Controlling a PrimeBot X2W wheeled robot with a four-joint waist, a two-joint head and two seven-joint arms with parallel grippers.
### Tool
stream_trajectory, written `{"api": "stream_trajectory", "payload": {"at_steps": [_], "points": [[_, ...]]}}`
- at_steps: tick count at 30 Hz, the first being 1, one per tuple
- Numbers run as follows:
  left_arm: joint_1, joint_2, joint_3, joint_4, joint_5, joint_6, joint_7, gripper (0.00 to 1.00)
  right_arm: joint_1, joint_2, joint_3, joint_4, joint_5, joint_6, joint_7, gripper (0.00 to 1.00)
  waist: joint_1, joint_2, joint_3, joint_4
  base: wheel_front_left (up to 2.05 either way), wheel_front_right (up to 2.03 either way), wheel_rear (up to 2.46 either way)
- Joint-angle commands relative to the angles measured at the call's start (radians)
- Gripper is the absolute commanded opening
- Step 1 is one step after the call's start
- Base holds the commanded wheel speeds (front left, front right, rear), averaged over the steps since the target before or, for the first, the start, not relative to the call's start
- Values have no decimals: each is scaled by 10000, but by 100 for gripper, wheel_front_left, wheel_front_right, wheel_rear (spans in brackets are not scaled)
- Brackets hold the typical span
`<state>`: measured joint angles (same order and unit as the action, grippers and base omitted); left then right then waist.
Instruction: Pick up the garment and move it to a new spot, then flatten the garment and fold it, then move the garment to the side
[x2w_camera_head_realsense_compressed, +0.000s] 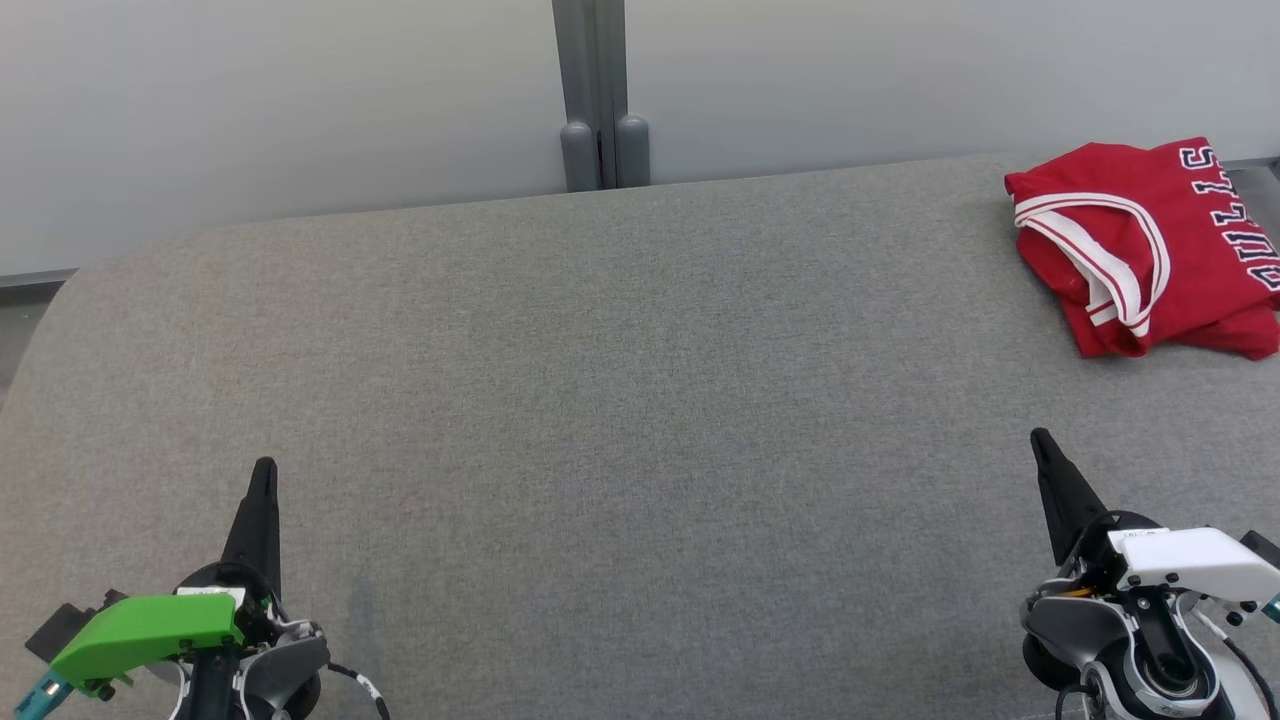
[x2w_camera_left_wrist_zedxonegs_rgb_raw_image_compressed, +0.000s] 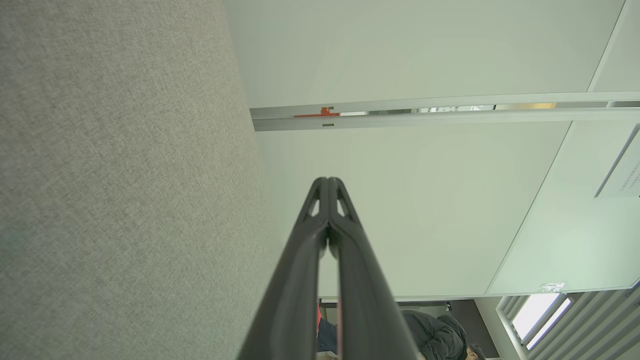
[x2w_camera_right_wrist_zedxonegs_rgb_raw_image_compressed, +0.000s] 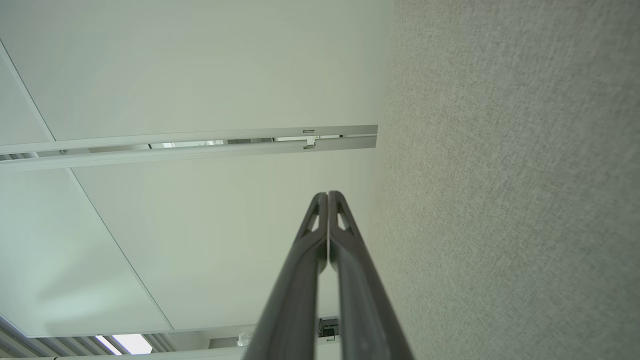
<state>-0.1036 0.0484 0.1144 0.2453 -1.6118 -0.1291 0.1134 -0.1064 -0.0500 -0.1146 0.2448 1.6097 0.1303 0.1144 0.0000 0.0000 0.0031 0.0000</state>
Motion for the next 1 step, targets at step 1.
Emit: {"api": "stream_trajectory", "payload": {"at_steps": [1], "points": [[-102,9,20,6,-25,-55,29,0,-52,-2,-9,13,55,8,26,0,0,0,0,0,0,0,0]]}}
